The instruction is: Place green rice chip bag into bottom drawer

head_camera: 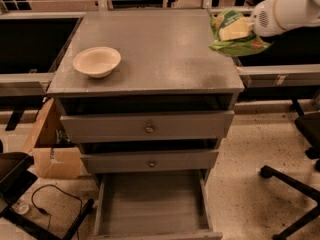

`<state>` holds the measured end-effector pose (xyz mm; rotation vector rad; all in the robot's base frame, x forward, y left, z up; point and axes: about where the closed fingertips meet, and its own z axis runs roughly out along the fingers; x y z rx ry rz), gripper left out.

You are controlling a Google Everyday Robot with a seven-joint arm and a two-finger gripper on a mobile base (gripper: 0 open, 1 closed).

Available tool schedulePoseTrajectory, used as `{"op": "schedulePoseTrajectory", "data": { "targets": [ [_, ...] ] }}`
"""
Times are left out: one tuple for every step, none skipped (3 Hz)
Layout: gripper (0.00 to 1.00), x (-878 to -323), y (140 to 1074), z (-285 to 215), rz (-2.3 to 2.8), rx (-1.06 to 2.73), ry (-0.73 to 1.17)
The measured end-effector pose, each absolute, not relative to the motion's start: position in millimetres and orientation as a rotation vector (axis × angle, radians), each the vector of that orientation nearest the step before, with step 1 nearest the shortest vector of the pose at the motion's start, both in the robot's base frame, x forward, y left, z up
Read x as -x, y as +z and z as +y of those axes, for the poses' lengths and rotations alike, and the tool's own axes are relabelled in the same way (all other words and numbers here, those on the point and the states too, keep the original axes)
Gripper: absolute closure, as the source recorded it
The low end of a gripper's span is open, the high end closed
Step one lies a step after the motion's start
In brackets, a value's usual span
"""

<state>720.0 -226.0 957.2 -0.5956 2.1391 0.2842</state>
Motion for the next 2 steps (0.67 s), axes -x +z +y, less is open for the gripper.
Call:
{"op": "schedulePoseTrajectory", "data": {
  "targets": [
    [1.00, -676, 961, -274, 2.132, 0.603, 0.273],
    [1.00, -626, 943, -310, 2.134, 0.630, 0.316]
  ]
}}
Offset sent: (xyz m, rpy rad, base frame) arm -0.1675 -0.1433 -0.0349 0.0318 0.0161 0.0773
